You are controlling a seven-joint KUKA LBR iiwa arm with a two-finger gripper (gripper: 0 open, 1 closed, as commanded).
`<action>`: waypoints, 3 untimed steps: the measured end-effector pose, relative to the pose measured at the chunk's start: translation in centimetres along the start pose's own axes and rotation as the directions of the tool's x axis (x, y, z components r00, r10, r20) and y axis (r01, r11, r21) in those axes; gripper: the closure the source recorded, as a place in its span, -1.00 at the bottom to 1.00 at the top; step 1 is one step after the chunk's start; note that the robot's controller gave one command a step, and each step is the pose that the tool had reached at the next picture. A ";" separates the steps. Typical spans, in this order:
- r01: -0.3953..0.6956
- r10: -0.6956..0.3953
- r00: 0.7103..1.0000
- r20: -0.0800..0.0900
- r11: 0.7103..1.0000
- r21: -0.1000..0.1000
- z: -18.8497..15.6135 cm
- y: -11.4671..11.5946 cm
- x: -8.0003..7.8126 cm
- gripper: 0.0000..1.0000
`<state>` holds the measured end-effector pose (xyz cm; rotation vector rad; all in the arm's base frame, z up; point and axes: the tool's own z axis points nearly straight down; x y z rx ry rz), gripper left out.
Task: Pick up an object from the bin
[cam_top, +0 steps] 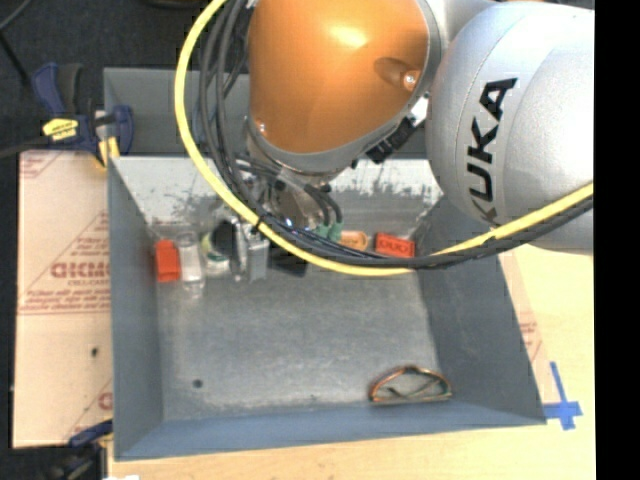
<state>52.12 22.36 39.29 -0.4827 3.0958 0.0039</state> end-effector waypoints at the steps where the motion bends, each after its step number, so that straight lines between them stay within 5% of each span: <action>1: -0.068 0.068 0.998 0.004 0.998 -0.001 5.7 0.5 0.4 -1.00; 2: -0.084 0.084 0.996 -0.014 0.996 0.002 4.9 0.3 0.9 -1.00; 3: -0.094 0.094 0.996 0.002 0.996 0.000 -1.6 -0.9 1.2 -1.00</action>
Offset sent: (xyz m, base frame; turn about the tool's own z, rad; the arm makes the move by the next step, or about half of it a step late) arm -0.0105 -0.0058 0.0525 0.0768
